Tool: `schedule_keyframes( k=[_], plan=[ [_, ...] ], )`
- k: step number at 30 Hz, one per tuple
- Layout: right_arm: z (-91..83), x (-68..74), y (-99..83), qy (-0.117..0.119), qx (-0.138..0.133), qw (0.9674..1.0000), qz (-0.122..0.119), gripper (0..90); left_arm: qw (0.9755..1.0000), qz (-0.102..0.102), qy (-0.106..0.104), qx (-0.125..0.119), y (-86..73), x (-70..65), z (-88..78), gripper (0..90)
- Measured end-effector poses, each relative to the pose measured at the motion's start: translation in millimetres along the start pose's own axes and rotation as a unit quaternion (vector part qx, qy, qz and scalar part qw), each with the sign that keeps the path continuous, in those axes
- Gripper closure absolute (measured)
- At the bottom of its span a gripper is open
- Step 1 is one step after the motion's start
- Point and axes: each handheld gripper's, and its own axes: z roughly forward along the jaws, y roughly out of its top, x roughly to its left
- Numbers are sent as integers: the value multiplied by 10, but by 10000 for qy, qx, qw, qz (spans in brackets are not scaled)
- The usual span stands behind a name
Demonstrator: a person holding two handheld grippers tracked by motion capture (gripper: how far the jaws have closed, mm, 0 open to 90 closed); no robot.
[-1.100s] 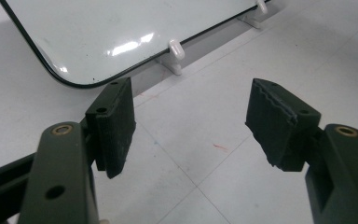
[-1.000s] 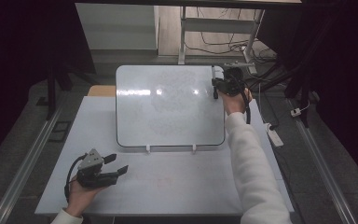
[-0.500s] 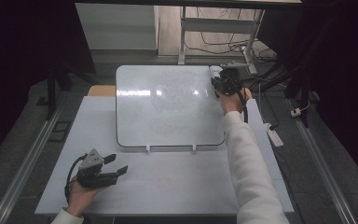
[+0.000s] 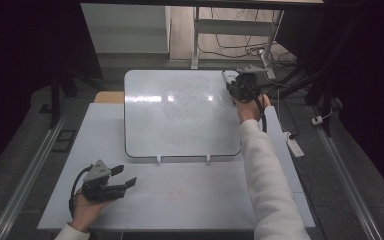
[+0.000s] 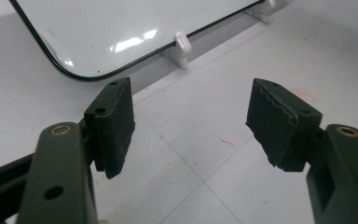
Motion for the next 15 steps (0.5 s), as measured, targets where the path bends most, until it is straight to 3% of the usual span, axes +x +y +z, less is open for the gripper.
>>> schedule_keyframes(
  k=[3,8,15],
  plan=[
    [-58,7,2,34,-103,9999,-65,652,10000,-11,6,-21,-2,11,-8,327],
    [-237,8,-73,492,-370,9981,-65,563,10000,-49,14,-15,-15,42,-15,326],
    [-631,24,-425,996,-586,9931,-205,510,9999,-97,73,-6,-31,88,-18,323]
  ],
)
